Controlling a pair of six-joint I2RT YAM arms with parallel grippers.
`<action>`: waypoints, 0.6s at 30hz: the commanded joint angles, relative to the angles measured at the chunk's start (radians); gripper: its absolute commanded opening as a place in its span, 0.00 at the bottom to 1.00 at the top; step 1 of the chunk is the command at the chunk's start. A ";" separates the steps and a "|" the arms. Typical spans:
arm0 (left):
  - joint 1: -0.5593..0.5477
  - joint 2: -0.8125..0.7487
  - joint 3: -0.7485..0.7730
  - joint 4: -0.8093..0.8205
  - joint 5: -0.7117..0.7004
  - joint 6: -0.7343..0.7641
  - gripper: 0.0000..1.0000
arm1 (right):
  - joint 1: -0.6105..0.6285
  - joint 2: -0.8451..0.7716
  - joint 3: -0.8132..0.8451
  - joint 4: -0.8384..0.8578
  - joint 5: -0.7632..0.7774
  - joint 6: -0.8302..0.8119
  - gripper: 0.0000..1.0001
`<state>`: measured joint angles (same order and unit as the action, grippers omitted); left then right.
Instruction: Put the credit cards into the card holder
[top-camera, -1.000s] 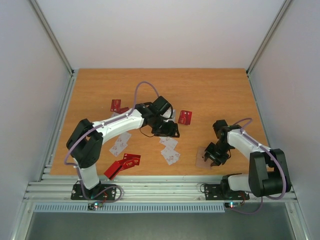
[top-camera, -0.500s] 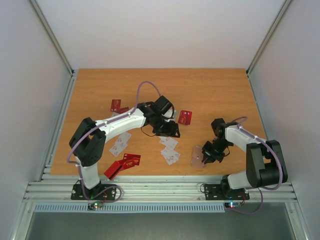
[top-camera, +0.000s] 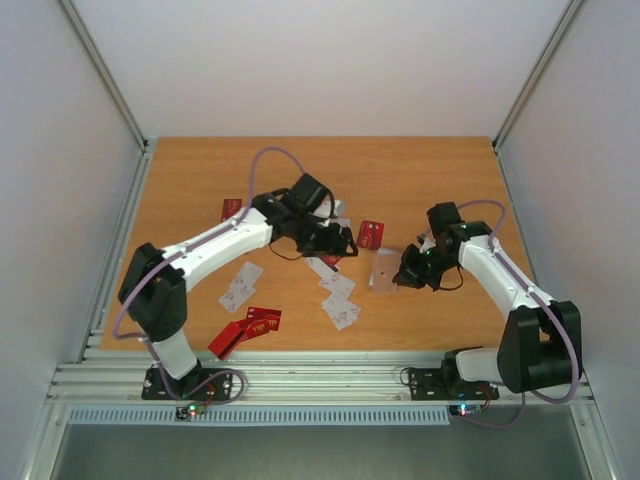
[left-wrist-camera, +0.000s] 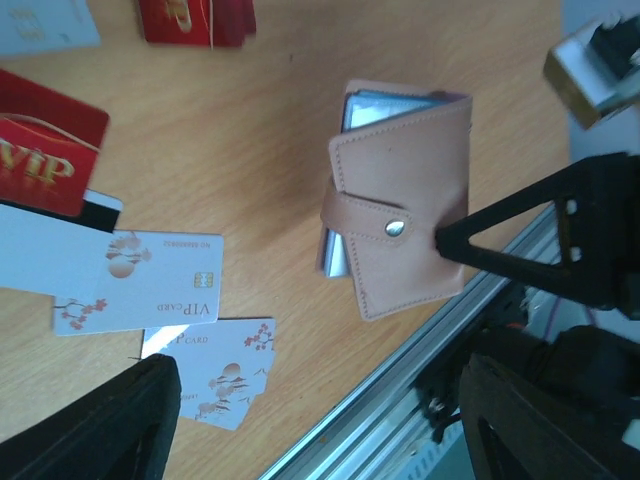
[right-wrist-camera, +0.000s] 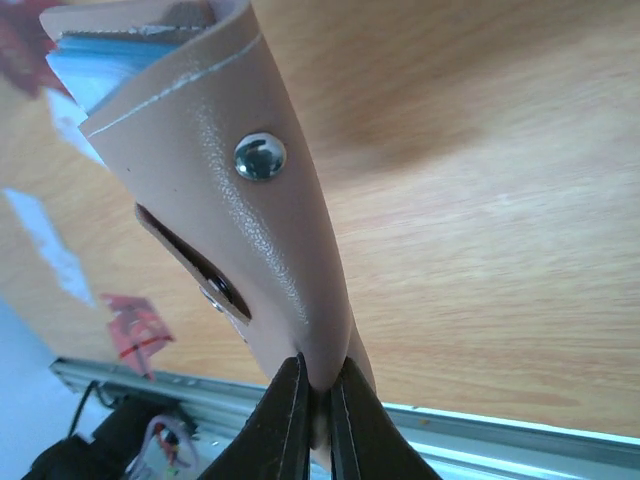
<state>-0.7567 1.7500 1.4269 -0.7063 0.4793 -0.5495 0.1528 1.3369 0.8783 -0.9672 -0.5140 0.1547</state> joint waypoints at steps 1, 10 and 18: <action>0.062 -0.119 0.018 0.014 0.039 -0.044 0.79 | 0.016 -0.029 0.103 -0.044 -0.126 -0.015 0.01; 0.154 -0.259 -0.077 0.179 0.158 -0.063 0.97 | 0.115 -0.021 0.350 -0.019 -0.246 0.056 0.01; 0.209 -0.324 -0.089 0.237 0.223 -0.031 0.98 | 0.256 -0.004 0.473 0.081 -0.300 0.120 0.01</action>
<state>-0.5701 1.4830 1.3575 -0.5549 0.6453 -0.6006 0.3584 1.3285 1.2968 -0.9455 -0.7528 0.2283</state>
